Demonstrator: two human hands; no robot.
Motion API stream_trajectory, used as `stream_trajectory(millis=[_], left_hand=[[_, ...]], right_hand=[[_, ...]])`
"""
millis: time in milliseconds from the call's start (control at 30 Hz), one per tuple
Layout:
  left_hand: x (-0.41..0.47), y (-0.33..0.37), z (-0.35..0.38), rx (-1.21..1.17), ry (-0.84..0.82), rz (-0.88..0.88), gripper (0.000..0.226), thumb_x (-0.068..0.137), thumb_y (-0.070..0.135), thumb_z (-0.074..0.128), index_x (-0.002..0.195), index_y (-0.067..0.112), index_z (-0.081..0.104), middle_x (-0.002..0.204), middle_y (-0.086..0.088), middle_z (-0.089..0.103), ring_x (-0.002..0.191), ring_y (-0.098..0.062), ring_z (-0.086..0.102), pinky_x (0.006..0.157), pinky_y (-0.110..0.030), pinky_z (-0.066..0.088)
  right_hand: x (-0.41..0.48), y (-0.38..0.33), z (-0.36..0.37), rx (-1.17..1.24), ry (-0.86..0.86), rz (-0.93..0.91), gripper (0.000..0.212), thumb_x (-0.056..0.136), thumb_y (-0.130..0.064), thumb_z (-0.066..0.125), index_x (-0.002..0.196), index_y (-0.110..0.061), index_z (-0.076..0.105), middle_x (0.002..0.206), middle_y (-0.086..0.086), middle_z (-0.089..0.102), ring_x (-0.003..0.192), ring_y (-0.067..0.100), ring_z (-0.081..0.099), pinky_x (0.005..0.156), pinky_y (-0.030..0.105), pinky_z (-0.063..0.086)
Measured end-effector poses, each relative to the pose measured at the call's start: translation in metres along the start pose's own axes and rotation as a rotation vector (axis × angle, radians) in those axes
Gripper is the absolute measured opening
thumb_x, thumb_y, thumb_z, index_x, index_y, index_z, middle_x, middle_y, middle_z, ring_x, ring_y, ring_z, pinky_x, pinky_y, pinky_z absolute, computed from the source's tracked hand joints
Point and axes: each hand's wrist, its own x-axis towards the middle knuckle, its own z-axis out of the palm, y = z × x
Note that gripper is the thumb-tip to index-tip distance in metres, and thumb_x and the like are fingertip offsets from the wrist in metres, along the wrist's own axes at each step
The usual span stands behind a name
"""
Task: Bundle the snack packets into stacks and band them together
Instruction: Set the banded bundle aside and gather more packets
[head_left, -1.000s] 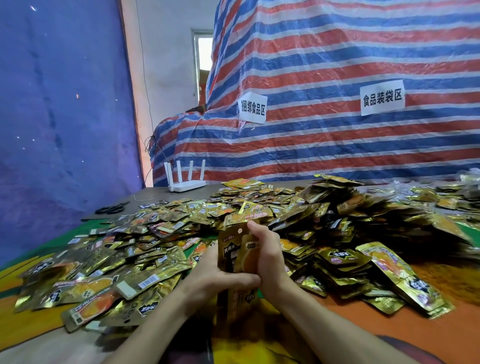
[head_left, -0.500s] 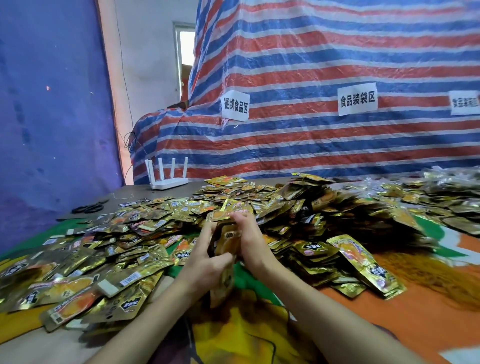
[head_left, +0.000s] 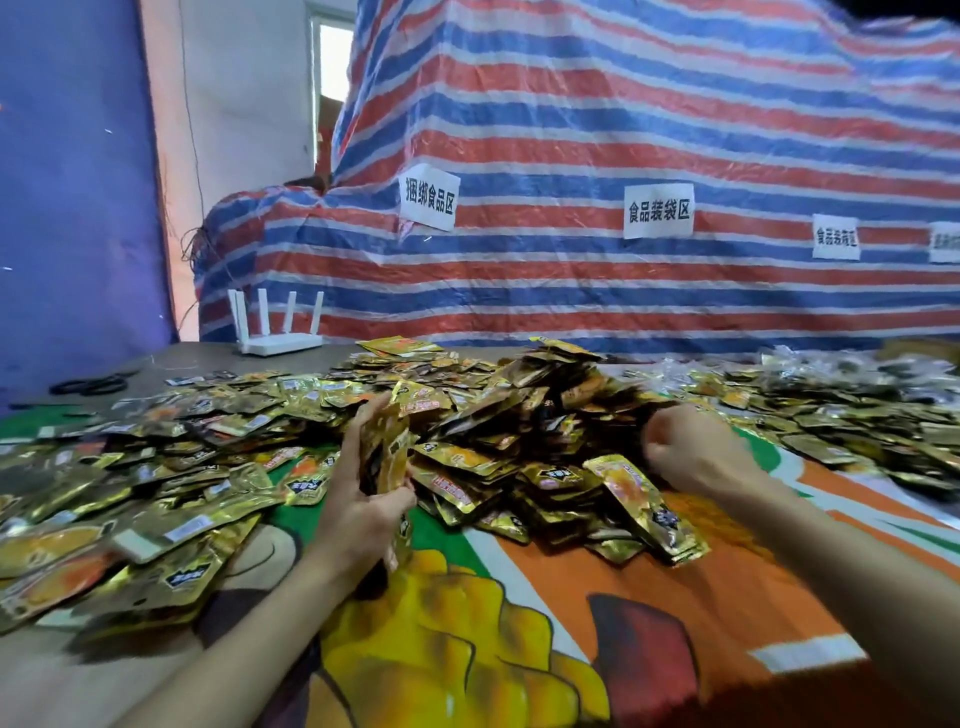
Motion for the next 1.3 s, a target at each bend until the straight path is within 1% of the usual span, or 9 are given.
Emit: stream_trajectory(millis=[167, 267, 533, 767, 933, 1033, 1133, 1233, 1300], left_hand=[[-0.002, 0.003, 0.001, 0.022, -0.049, 0.034, 0.084, 0.074, -0.009, 0.061, 0.127, 0.056, 0.052, 0.108, -0.015, 0.057, 0.083, -0.027, 0.058, 0.070, -0.022, 0.054], [-0.002, 0.003, 0.000, 0.033, -0.059, 0.016, 0.091, 0.081, -0.018, 0.060, 0.125, 0.061, 0.052, 0.103, -0.015, 0.058, 0.079, -0.016, 0.059, 0.071, -0.021, 0.055], [-0.002, 0.004, 0.001, 0.021, -0.089, -0.014, 0.082, 0.068, 0.000, 0.059, 0.129, 0.055, 0.052, 0.093, -0.002, 0.060, 0.077, -0.019, 0.056, 0.069, -0.035, 0.051], [0.000, 0.004, -0.004, -0.086, 0.001, -0.111, 0.082, 0.067, -0.005, 0.062, 0.133, 0.043, 0.054, 0.097, -0.012, 0.063, 0.079, -0.020, 0.061, 0.072, -0.030, 0.055], [0.004, 0.009, -0.015, -0.183, 0.035, -0.370, 0.039, 0.077, -0.011, 0.059, 0.103, 0.010, 0.077, 0.097, -0.014, 0.077, 0.080, -0.027, 0.067, 0.069, -0.029, 0.057], [0.006, 0.014, -0.024, -0.363, -0.054, -0.536, 0.046, 0.069, 0.004, 0.064, 0.114, 0.004, 0.074, 0.107, -0.024, 0.071, 0.098, -0.037, 0.065, 0.098, -0.048, 0.051], [0.011, 0.011, -0.029, -0.376, -0.011, -0.616, 0.044, 0.061, 0.006, 0.070, 0.101, -0.010, 0.071, 0.100, -0.030, 0.065, 0.096, -0.046, 0.060, 0.105, -0.061, 0.042], [0.016, 0.001, -0.033, -0.278, 0.097, -0.599, 0.013, 0.068, 0.003, 0.067, 0.076, -0.003, 0.076, 0.089, -0.024, 0.067, 0.096, -0.042, 0.057, 0.108, -0.063, 0.039], [0.020, 0.000, -0.036, -0.205, 0.163, -0.540, 0.012, 0.069, 0.003, 0.067, 0.060, 0.006, 0.076, 0.074, -0.014, 0.069, 0.090, -0.035, 0.058, 0.099, -0.054, 0.046]], right_hand=[[-0.001, 0.057, 0.007, -0.423, -0.160, 0.128, 0.005, 0.086, -0.020, 0.056, 0.086, -0.020, 0.051, 0.076, -0.004, 0.051, 0.075, 0.022, 0.056, 0.064, 0.029, 0.047], [-0.007, 0.068, 0.014, -0.420, -0.158, 0.158, 0.009, 0.084, -0.018, 0.054, 0.092, -0.023, 0.054, 0.079, -0.005, 0.053, 0.075, 0.021, 0.056, 0.065, 0.030, 0.048], [-0.006, 0.057, -0.006, -0.244, 0.023, 0.221, 0.005, 0.083, -0.017, 0.070, 0.086, -0.013, 0.071, 0.068, 0.003, 0.057, 0.067, 0.028, 0.058, 0.060, 0.031, 0.045], [-0.006, -0.012, -0.025, 0.107, 0.201, -0.014, 0.009, 0.089, -0.018, 0.071, 0.083, -0.014, 0.075, 0.080, 0.008, 0.071, 0.073, 0.026, 0.064, 0.065, 0.036, 0.054], [-0.031, -0.102, -0.006, 0.572, -0.004, -0.236, 0.006, 0.084, -0.023, 0.080, 0.084, -0.017, 0.080, 0.080, -0.005, 0.074, 0.074, 0.007, 0.067, 0.065, 0.023, 0.054], [-0.038, -0.156, 0.022, 0.782, -0.180, -0.244, 0.009, 0.079, -0.028, 0.085, 0.079, -0.020, 0.081, 0.073, -0.007, 0.074, 0.071, 0.006, 0.069, 0.061, 0.015, 0.050], [-0.040, -0.197, 0.054, 0.975, -0.296, -0.180, 0.011, 0.081, -0.021, 0.083, 0.071, -0.023, 0.078, 0.070, -0.009, 0.074, 0.071, 0.005, 0.070, 0.059, 0.012, 0.050], [-0.038, -0.211, 0.079, 1.076, -0.281, -0.138, 0.006, 0.081, -0.023, 0.083, 0.076, -0.022, 0.080, 0.075, -0.011, 0.075, 0.077, 0.003, 0.070, 0.068, 0.019, 0.054], [-0.036, -0.209, 0.086, 1.068, -0.277, -0.182, 0.007, 0.080, -0.029, 0.085, 0.078, -0.023, 0.082, 0.077, -0.013, 0.076, 0.079, 0.002, 0.071, 0.074, 0.024, 0.057]])
